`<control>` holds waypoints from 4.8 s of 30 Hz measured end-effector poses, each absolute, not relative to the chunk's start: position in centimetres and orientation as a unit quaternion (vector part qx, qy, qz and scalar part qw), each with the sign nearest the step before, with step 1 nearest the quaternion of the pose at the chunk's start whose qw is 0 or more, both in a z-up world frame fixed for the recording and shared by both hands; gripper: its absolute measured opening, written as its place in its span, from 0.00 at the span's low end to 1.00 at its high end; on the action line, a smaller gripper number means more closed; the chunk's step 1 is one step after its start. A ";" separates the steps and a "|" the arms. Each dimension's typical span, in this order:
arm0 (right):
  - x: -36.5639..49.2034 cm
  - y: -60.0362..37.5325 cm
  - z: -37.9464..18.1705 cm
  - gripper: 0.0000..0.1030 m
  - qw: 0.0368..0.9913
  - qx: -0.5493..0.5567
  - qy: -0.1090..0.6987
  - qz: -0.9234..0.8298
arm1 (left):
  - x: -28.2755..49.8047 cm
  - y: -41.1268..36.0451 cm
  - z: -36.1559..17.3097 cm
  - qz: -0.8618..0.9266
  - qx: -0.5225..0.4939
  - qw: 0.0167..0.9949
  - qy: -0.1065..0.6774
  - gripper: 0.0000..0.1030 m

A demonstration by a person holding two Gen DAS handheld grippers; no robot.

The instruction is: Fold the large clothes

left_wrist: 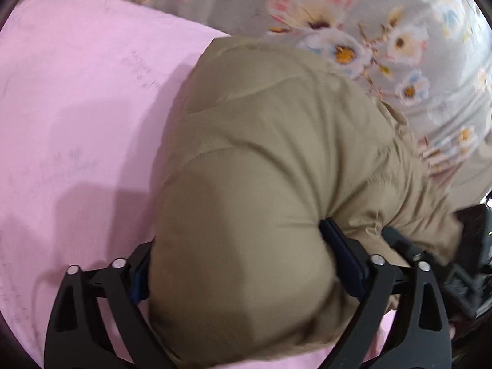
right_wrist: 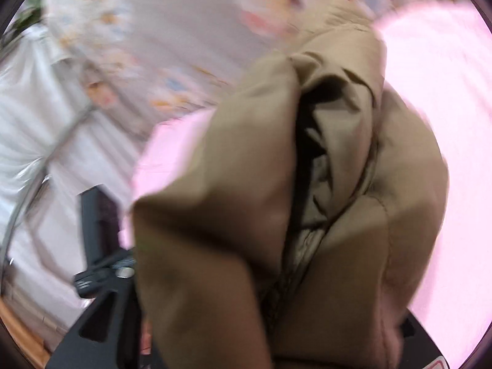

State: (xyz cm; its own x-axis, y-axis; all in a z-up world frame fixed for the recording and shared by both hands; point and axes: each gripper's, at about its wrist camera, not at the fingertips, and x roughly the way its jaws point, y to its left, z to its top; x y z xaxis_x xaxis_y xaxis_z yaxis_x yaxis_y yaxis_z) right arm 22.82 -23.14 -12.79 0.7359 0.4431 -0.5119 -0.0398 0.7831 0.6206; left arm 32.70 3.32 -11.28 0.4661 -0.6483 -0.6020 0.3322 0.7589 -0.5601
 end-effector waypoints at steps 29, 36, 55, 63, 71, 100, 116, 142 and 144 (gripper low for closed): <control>23.1 -17.8 -5.5 0.03 0.947 0.047 0.304 -0.097 | 28.9 -2.5 -2.7 0.018 0.049 0.921 0.385 0.92; 23.8 -17.5 -8.6 0.02 0.950 0.019 0.289 -0.113 | 29.0 -2.6 -5.3 0.018 0.015 0.923 0.384 0.94; 24.4 -17.7 -9.9 0.02 0.950 0.025 0.289 -0.117 | 28.6 -2.9 -7.4 0.018 0.008 0.935 0.354 0.96; 23.7 -17.4 -8.4 0.08 0.945 0.028 0.308 -0.108 | 28.3 -3.0 -6.6 0.018 0.021 0.926 0.376 0.96; 21.9 -18.4 -6.3 0.16 0.939 0.069 0.321 -0.101 | 26.0 -2.7 -4.5 0.029 0.046 0.922 0.384 0.96; 19.4 -20.3 -8.7 0.14 0.922 0.077 0.367 -0.100 | 23.6 -2.4 -3.6 0.040 0.057 0.917 0.392 0.96; 7.3 -19.3 -8.5 0.64 0.945 0.047 0.312 -0.085 | 14.3 2.2 -5.2 0.036 0.007 0.932 0.360 0.95; 6.4 -16.8 -12.5 0.66 0.935 0.013 0.341 -0.093 | 11.4 0.3 -9.2 0.008 0.023 0.924 0.381 0.95; 6.4 -16.6 -12.5 0.66 0.936 0.008 0.339 -0.095 | 11.4 0.4 -9.2 0.008 0.021 0.924 0.381 0.95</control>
